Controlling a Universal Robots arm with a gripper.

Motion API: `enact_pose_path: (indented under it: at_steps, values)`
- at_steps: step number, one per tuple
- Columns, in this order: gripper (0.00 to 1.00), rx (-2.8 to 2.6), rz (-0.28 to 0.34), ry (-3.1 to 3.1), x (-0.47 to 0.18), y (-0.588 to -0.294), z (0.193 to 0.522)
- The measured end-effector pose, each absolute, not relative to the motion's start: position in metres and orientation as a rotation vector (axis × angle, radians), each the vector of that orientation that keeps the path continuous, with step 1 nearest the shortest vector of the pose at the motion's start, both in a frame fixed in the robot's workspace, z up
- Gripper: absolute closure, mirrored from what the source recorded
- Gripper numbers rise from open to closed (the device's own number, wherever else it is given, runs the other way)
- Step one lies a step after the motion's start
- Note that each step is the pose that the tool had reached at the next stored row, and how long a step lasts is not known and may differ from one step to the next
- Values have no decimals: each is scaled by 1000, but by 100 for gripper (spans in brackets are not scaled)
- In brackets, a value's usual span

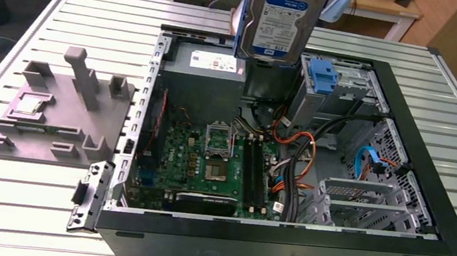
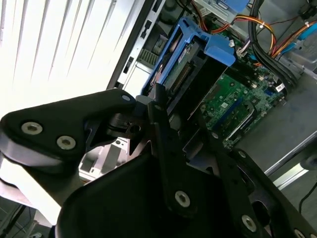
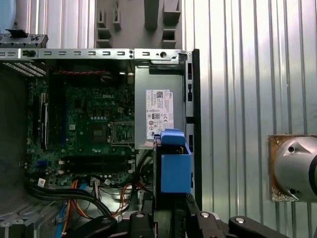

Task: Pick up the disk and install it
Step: 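Pick up the disk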

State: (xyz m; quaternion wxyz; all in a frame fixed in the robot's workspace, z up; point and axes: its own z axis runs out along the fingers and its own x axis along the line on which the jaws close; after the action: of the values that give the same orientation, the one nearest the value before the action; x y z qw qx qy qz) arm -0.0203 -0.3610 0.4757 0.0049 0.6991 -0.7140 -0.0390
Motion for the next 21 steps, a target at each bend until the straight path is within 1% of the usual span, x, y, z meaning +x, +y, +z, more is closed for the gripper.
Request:
enact_pose_path:
  at_steps: [21]
  values:
    - [65, 2189, -122, -2236, -19, -397, 474]
